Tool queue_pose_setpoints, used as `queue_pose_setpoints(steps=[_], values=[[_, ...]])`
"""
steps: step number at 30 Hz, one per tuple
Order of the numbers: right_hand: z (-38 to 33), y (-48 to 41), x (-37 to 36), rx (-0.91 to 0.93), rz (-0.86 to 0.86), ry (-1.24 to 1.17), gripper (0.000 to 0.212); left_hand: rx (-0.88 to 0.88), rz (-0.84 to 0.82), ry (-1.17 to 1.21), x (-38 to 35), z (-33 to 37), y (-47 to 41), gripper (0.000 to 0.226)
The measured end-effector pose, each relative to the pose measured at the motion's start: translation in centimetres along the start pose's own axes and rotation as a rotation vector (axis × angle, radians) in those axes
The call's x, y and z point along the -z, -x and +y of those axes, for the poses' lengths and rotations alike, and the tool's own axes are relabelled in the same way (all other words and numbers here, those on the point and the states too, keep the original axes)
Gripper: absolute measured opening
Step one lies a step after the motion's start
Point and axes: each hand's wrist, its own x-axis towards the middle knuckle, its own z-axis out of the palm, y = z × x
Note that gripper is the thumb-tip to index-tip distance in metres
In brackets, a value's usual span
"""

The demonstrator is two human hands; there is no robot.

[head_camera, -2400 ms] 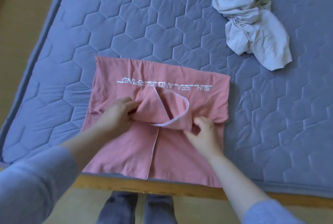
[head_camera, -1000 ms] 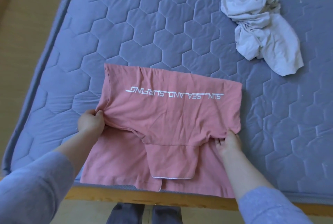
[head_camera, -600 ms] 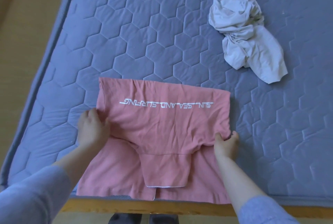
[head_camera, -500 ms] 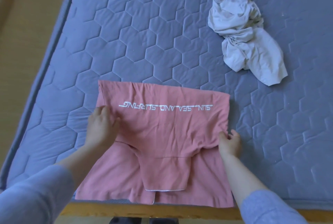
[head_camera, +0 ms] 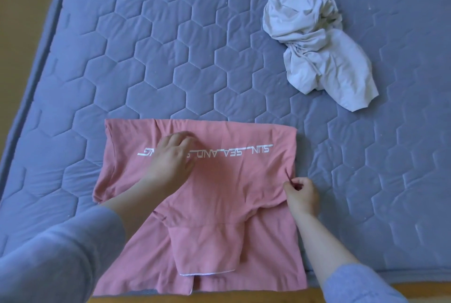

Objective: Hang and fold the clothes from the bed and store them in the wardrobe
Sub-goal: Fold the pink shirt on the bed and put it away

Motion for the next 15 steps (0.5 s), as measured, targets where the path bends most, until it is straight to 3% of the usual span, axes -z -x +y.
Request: queue_pose_setpoints(steps=[10, 13, 15], values=[[0.4, -0.9, 0.9, 0.050, -0.146, -0.100, 0.020, 0.163, -0.156, -0.146, -3.9, 4.3, -5.1, 0.058], [0.5, -1.7, 1.1, 0.034, -0.157, 0.030, 0.030, 0.174, -0.149, -0.170, -4.2, 4.3, -5.4, 0.055], [-0.2, -1.5, 1.3, -0.039, -0.110, 0.186, 0.014, 0.173, -0.129, -0.153, -3.8, 3.8, -5.7, 0.051]])
